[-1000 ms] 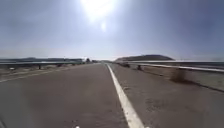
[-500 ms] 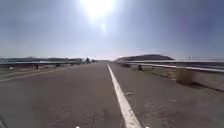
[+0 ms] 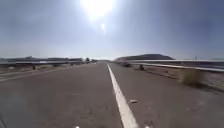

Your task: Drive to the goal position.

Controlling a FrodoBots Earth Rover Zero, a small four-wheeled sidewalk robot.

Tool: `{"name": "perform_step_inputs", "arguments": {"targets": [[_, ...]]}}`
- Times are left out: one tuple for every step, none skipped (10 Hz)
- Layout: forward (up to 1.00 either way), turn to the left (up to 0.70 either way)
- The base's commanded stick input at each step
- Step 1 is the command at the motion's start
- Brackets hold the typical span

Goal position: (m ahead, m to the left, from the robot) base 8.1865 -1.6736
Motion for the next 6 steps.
{"name": "perform_step_inputs", "arguments": {"targets": [[0.7, 0.14], [0.7, 0.0], [0.7, 0.0], [0.7, 0.0], [0.7, 0.0], [0.7, 0.0]]}}
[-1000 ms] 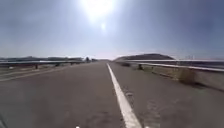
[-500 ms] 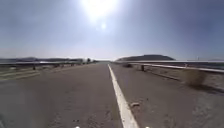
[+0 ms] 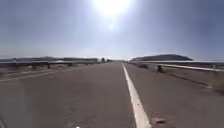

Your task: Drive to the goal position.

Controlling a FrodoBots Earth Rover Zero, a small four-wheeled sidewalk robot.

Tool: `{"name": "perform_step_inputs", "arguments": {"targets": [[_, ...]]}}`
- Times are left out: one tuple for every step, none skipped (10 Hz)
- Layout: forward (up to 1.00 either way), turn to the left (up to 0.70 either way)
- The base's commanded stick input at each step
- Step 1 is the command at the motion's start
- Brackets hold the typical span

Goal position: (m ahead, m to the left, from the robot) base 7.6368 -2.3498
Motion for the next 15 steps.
{"name": "perform_step_inputs", "arguments": {"targets": [[0.7, 0.0], [0.7, 0.0], [0.7, 0.0], [0.7, 0.0], [0.7, 0.0], [0.7, 0.0], [0.7, 0.0], [0.7, 0.0], [0.7, 0.0], [0.7, 0.0], [0.7, 0.0], [0.7, 0.0], [0.7, -0.35], [0.7, -0.35], [0.7, -0.2]]}}
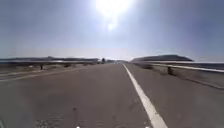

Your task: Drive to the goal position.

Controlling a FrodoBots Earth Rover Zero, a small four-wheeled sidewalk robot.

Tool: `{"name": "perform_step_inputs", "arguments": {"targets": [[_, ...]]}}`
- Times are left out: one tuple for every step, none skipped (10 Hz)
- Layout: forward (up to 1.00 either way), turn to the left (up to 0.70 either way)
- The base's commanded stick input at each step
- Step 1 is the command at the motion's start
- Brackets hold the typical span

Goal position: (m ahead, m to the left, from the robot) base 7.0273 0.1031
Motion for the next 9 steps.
{"name": "perform_step_inputs", "arguments": {"targets": [[0.7, 0.0], [0.7, 0.0], [0.7, 0.0], [0.7, 0.0], [0.7, 0.0], [0.7, 0.0], [0.7, 0.0], [0.7, 0.0], [0.7, 0.0]]}}
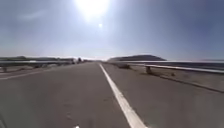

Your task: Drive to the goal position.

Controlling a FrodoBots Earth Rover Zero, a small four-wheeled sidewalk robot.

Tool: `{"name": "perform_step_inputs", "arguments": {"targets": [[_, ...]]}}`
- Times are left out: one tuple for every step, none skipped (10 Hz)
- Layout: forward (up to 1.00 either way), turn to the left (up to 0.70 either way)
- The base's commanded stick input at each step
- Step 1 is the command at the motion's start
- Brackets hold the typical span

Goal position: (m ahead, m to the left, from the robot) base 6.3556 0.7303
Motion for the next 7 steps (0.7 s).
{"name": "perform_step_inputs", "arguments": {"targets": [[0.7, 0.0], [0.7, 0.0], [0.7, 0.0], [0.7, 0.0], [0.7, 0.0], [0.7, 0.1], [0.7, 0.23]]}}
